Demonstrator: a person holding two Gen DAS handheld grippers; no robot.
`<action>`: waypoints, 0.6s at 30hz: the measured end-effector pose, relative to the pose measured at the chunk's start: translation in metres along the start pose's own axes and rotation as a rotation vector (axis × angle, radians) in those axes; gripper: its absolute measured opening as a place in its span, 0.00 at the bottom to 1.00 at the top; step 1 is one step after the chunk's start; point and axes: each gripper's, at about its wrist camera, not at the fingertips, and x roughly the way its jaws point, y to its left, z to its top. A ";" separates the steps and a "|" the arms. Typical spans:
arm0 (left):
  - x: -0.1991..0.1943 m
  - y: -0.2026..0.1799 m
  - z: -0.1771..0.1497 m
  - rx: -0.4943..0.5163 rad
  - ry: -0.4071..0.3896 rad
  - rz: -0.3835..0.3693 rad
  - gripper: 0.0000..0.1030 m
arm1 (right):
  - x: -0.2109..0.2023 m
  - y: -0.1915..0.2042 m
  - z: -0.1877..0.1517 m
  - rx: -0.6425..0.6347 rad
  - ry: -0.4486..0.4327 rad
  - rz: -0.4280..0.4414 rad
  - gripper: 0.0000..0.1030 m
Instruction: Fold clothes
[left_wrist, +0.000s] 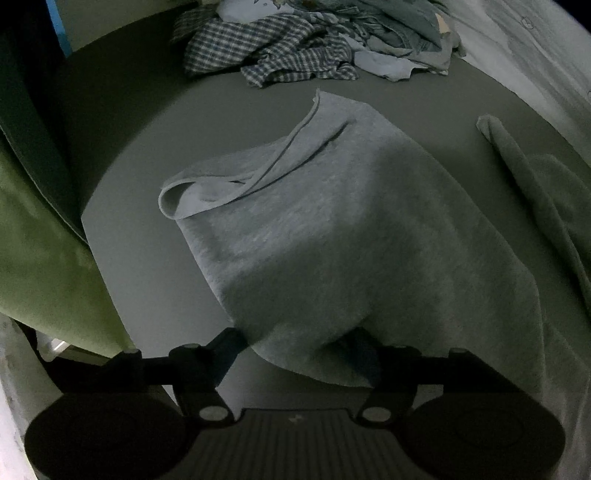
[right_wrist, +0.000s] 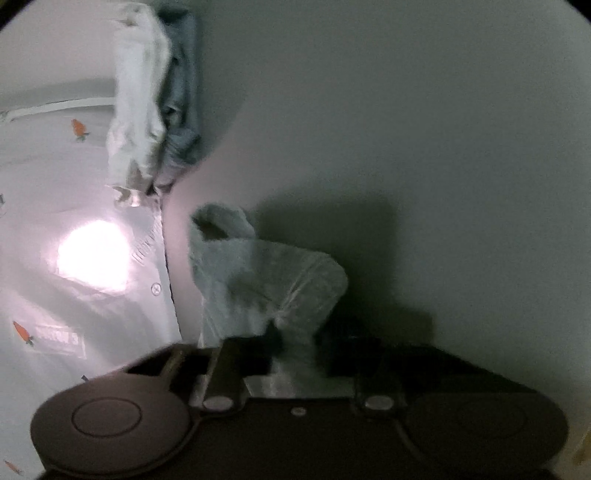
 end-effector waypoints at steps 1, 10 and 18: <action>0.000 0.000 0.000 0.000 0.002 -0.002 0.68 | -0.008 0.014 0.003 -0.062 -0.034 0.007 0.15; 0.002 -0.010 -0.008 0.110 0.000 -0.043 0.85 | -0.079 0.139 0.025 -0.620 -0.342 0.100 0.14; -0.005 -0.001 -0.012 0.055 0.000 -0.058 0.84 | -0.015 0.102 0.021 -0.729 -0.223 -0.353 0.34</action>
